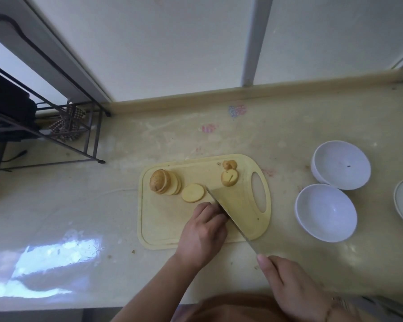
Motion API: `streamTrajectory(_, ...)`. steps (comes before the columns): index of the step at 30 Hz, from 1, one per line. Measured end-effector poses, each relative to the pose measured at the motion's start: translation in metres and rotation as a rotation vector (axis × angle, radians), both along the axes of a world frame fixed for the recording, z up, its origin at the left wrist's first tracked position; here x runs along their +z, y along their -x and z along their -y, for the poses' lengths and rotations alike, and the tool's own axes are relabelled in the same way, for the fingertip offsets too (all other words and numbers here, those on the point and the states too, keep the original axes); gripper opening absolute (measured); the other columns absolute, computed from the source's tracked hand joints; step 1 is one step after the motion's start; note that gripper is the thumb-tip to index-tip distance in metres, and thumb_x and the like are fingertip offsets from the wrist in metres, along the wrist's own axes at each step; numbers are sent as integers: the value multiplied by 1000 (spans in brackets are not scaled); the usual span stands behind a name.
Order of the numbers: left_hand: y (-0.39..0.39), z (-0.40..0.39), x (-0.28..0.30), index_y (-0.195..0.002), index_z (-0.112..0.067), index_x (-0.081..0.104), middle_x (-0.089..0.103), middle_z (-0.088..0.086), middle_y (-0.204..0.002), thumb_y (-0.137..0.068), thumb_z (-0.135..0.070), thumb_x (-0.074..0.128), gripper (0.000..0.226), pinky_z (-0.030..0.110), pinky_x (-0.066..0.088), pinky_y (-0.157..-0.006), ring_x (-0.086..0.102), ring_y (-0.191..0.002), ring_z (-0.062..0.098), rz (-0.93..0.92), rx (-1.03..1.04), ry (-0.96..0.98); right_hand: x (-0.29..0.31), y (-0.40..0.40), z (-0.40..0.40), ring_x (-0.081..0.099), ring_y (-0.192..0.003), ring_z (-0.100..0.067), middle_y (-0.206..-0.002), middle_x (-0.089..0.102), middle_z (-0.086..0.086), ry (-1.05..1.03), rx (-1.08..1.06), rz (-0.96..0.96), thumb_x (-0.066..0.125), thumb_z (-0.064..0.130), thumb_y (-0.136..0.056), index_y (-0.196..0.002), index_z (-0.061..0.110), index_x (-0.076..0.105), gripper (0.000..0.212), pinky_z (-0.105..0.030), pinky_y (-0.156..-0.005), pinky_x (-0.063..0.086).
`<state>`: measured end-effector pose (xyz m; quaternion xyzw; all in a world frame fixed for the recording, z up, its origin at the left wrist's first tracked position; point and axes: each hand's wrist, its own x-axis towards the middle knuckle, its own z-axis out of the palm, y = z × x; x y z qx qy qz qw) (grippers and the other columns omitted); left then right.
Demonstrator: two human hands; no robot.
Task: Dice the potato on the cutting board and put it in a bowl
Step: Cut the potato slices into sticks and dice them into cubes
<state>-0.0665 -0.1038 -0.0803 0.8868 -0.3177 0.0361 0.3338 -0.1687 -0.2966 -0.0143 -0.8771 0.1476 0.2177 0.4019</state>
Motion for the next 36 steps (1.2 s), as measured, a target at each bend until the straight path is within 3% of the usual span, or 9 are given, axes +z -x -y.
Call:
streamTrajectory(4,-1,-4,2,-98,-8,73,65,6,-103,-88,-7,68,11,34,52,-82,60,-93,27,58,-46,-37,9,-22,-6,51,-53,-9,-50,53,-2,-42,-38,-19,16,70,-76,-58,16,46,64,-32,-66,43)
streamTrajectory(9,-1,-12,-1,-98,-8,73,64,6,-103,-88,-8,72,9,34,53,-81,61,-94,27,61,-35,-45,5,-21,0,35,-42,-7,-41,40,6,-142,-102,-51,22,79,-81,-58,15,37,69,-28,-54,33)
streamTrajectory(13,1,-9,-4,-97,-6,74,64,6,-105,-87,-7,74,10,31,53,-82,61,-96,25,36,-6,-11,11,-15,7,32,-47,-9,-46,36,5,-191,-81,-72,28,75,-81,-61,15,36,64,-32,-56,32)
streamTrajectory(20,-7,10,0,-92,-6,74,65,6,-99,-82,-4,76,10,33,53,-75,62,-88,26,32,45,8,24,-9,12,48,-54,-14,-52,51,-5,-118,-52,-105,27,71,-76,-58,12,43,64,-42,-71,47)
streamTrajectory(24,-7,11,0,-91,-6,72,66,5,-97,-81,-4,74,10,32,52,-74,61,-87,24,24,66,5,26,-9,15,48,-55,-13,-54,51,-7,-91,-50,-93,33,63,-86,-59,9,44,62,-42,-77,48)
streamTrajectory(28,-7,9,-3,-86,-6,73,67,5,-94,-84,-5,70,4,33,52,-74,61,-87,24,25,54,7,20,0,15,58,-67,-13,-69,65,-4,-16,-56,-80,7,101,-53,-79,17,53,99,-31,-76,47)
streamTrajectory(31,-7,9,-1,-86,-8,74,68,3,-95,-85,-8,68,7,31,52,-75,62,-88,23,15,51,9,11,5,13,64,-86,-11,-75,70,0,57,-12,-85,-10,100,-47,-75,12,60,116,-32,-86,46)
streamTrajectory(33,-7,9,-1,-88,-8,75,69,3,-97,-83,-6,70,7,31,52,-76,63,-88,23,6,50,19,7,3,8,64,-82,-14,-64,64,2,53,25,-48,-11,98,-51,-63,18,55,104,-30,-81,44)
streamTrajectory(36,-8,9,-1,-89,-8,76,70,3,-98,-82,-4,74,8,30,52,-77,63,-88,23,4,48,35,5,-9,-2,54,-61,-9,-54,51,1,18,38,-4,6,81,-73,-58,20,43,73,-33,-72,43)
